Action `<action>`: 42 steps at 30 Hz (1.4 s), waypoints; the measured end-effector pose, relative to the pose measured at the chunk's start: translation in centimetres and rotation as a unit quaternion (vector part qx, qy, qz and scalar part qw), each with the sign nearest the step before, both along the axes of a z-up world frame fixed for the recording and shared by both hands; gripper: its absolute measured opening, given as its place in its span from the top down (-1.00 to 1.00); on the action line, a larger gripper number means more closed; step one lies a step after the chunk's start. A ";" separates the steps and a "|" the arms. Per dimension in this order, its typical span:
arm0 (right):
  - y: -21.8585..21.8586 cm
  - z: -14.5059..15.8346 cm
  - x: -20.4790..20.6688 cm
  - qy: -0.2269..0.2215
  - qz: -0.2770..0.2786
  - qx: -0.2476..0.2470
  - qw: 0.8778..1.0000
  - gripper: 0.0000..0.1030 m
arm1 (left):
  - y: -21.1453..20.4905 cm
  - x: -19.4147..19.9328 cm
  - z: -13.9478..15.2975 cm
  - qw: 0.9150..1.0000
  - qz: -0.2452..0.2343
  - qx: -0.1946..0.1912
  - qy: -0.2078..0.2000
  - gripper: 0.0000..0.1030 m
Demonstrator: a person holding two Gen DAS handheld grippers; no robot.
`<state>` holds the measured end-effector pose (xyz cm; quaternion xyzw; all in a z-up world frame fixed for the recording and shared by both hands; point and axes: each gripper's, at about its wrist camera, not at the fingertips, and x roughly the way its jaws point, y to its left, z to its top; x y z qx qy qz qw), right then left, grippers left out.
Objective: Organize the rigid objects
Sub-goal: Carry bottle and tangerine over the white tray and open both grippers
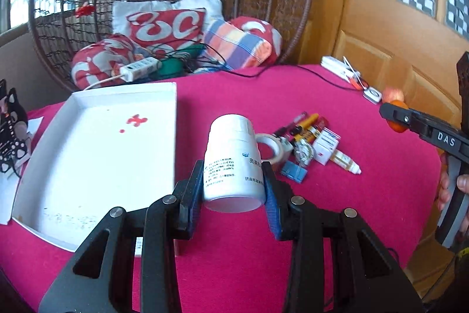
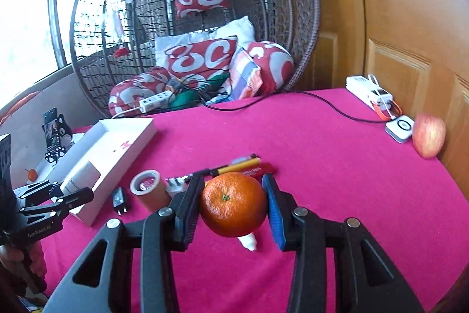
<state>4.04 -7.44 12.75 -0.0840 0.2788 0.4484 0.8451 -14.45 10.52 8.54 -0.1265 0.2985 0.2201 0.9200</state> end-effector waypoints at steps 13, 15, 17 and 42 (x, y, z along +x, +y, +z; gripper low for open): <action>8.2 3.0 -4.1 0.004 0.120 0.018 0.993 0.21 | 5.5 -4.6 1.5 0.995 0.093 -0.004 -0.031 0.29; 9.5 3.2 -5.0 0.001 0.137 0.019 0.990 0.21 | 6.8 -5.2 1.7 0.994 0.108 0.000 -0.030 0.29; 10.9 3.2 -5.7 0.004 0.153 0.019 0.988 0.21 | 7.7 -5.5 1.8 0.992 0.121 0.003 -0.026 0.29; 28.7 -5.6 -10.7 0.080 0.210 -0.109 0.968 0.21 | 21.2 -7.2 -4.9 0.966 0.230 -0.102 0.051 0.29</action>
